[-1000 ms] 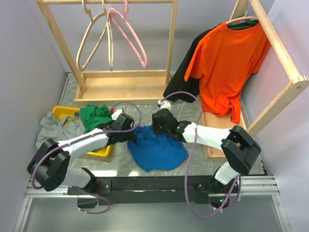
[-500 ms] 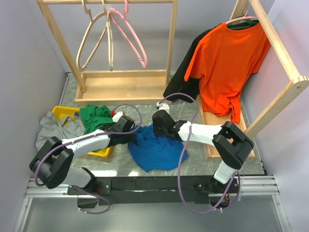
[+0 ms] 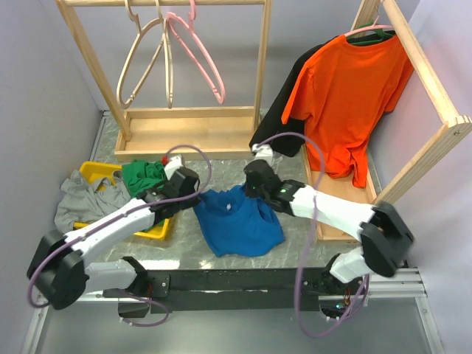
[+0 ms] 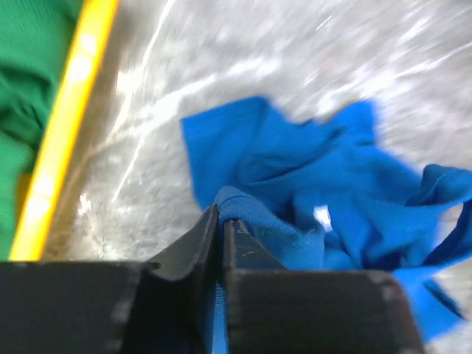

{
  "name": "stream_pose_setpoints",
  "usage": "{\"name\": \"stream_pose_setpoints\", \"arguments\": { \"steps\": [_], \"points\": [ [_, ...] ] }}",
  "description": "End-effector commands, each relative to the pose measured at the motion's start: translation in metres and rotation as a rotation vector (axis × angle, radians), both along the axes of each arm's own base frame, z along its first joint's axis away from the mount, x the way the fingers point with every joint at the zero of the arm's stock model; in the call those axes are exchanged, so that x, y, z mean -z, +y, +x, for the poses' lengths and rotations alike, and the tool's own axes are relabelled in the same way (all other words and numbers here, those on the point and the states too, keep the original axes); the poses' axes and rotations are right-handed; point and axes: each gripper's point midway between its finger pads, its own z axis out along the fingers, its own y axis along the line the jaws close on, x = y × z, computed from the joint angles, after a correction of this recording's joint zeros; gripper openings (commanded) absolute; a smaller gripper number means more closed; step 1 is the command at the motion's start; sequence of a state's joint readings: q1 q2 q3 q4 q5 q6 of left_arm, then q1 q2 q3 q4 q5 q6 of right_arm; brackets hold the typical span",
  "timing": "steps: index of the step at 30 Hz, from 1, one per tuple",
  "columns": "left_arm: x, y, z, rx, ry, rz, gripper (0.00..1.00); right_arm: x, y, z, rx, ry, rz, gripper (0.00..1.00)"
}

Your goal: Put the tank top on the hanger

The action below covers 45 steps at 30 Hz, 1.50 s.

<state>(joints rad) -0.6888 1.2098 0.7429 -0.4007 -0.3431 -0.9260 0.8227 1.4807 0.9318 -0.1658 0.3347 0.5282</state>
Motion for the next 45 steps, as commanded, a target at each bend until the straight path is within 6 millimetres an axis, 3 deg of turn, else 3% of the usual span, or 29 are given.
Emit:
{"name": "stream_pose_setpoints", "arguments": {
  "steps": [1, 4, 6, 8, 9, 11, 12, 14, 15, 16, 17, 18, 20, 21, 26, 29, 31, 32, 34, 35, 36, 37, 38, 39, 40, 41, 43, 44, 45],
  "points": [
    [-0.073, 0.006, 0.017, 0.005, -0.159, 0.02, 0.14, -0.092, -0.02, 0.013, 0.098, -0.188, 0.093, 0.0],
    [-0.098, 0.009, 0.019, 0.008, -0.195, 0.03, 0.17, -0.13, -0.037, 0.011, 0.15, -0.266, 0.113, 0.0],
    [-0.118, 0.011, 0.02, 0.011, -0.239, 0.018, 0.05, -0.152, -0.049, 0.008, 0.172, -0.313, 0.134, 0.0],
    [-0.139, 0.014, 0.021, 0.008, -0.286, 0.014, 0.01, -0.173, -0.059, 0.008, 0.202, -0.359, 0.136, 0.0],
    [-0.163, 0.015, 0.025, -0.004, -0.336, -0.001, 0.01, -0.188, -0.066, 0.006, 0.218, -0.387, 0.149, 0.0],
    [-0.192, 0.018, 0.027, -0.001, -0.389, -0.004, 0.01, -0.216, -0.076, 0.004, 0.24, -0.434, 0.15, 0.0],
    [-0.226, 0.017, 0.029, -0.003, -0.449, -0.038, 0.01, -0.241, -0.084, 0.004, 0.271, -0.477, 0.171, 0.0],
    [-0.254, 0.016, 0.031, 0.019, -0.497, -0.032, 0.01, -0.265, -0.093, 0.001, 0.284, -0.518, 0.172, 0.0],
    [-0.289, 0.017, 0.031, 0.025, -0.559, -0.055, 0.01, -0.289, -0.101, -0.002, 0.305, -0.558, 0.208, 0.0],
    [-0.301, 0.014, 0.035, 0.031, -0.575, -0.057, 0.01, -0.302, -0.104, -0.004, 0.304, -0.585, 0.218, 0.0],
    [-0.332, 0.016, 0.032, 0.029, -0.628, -0.088, 0.01, -0.314, -0.107, -0.006, 0.307, -0.607, 0.235, 0.0],
    [-0.344, 0.015, 0.032, 0.038, -0.647, -0.087, 0.01, -0.337, -0.111, -0.01, 0.31, -0.64, 0.27, 0.0],
    [-0.365, 0.01, 0.033, 0.061, -0.674, -0.106, 0.01, -0.358, -0.117, -0.015, 0.308, -0.665, 0.281, 0.0],
    [-0.389, 0.012, 0.027, 0.067, -0.719, -0.136, 0.01, -0.379, -0.122, -0.02, 0.311, -0.694, 0.315, 0.0],
    [-0.439, 0.012, 0.016, 0.098, -0.801, -0.202, 0.01, -0.429, -0.138, -0.035, 0.314, -0.784, 0.383, 0.0],
    [-0.446, 0.018, 0.014, 0.083, -0.814, -0.194, 0.01, -0.45, -0.137, -0.043, 0.277, -0.815, 0.441, 0.0],
    [-0.442, 0.02, 0.012, 0.078, -0.811, -0.193, 0.01, -0.44, -0.13, -0.041, 0.258, -0.793, 0.44, 0.0],
    [-0.424, 0.016, 0.017, 0.089, -0.776, -0.173, 0.01, -0.432, -0.125, -0.039, 0.245, -0.777, 0.435, 0.0],
    [-0.406, 0.012, 0.016, 0.096, -0.747, -0.183, 0.01, -0.397, -0.113, -0.034, 0.231, -0.715, 0.43, 0.0],
    [-0.37, 0.003, 0.023, 0.115, -0.681, -0.157, 0.02, -0.387, -0.112, -0.036, 0.222, -0.699, 0.445, 0.0],
    [-0.352, -0.006, 0.021, 0.145, -0.645, -0.179, 0.02, -0.345, -0.097, -0.032, 0.179, -0.632, 0.409, 0.0],
    [-0.34, -0.01, 0.021, 0.153, -0.632, -0.198, 0.03, -0.33, -0.088, -0.032, 0.165, -0.601, 0.445, 0.0],
    [-0.289, -0.018, 0.024, 0.175, -0.537, -0.165, 0.03, -0.313, -0.086, -0.035, 0.15, -0.573, 0.457, 0.0],
    [-0.266, -0.029, 0.019, 0.212, -0.486, -0.201, 0.04, -0.257, -0.07, -0.036, 0.1, -0.477, 0.415, 0.0],
    [-0.246, -0.032, 0.014, 0.226, -0.458, -0.217, 0.05, -0.242, -0.062, -0.035, 0.094, -0.459, 0.465, 0.0],
    [-0.196, -0.038, 0.013, 0.237, -0.387, -0.2, 0.11, -0.189, -0.059, -0.038, 0.09, -0.384, 0.426, 0.01],
    [-0.163, -0.05, 0.003, 0.287, -0.343, -0.259, 0.18, -0.158, -0.044, -0.044, 0.055, -0.318, 0.492, 0.02],
    [-0.139, -0.055, 0.0, 0.305, -0.328, -0.273, 0.31, -0.125, -0.041, -0.047, 0.048, -0.263, 0.465, 0.07],
    [-0.131, -0.056, -0.003, 0.309, -0.315, -0.287, 0.39, -0.115, -0.039, -0.049, 0.054, -0.231, 0.475, 0.08]
  ]
}}
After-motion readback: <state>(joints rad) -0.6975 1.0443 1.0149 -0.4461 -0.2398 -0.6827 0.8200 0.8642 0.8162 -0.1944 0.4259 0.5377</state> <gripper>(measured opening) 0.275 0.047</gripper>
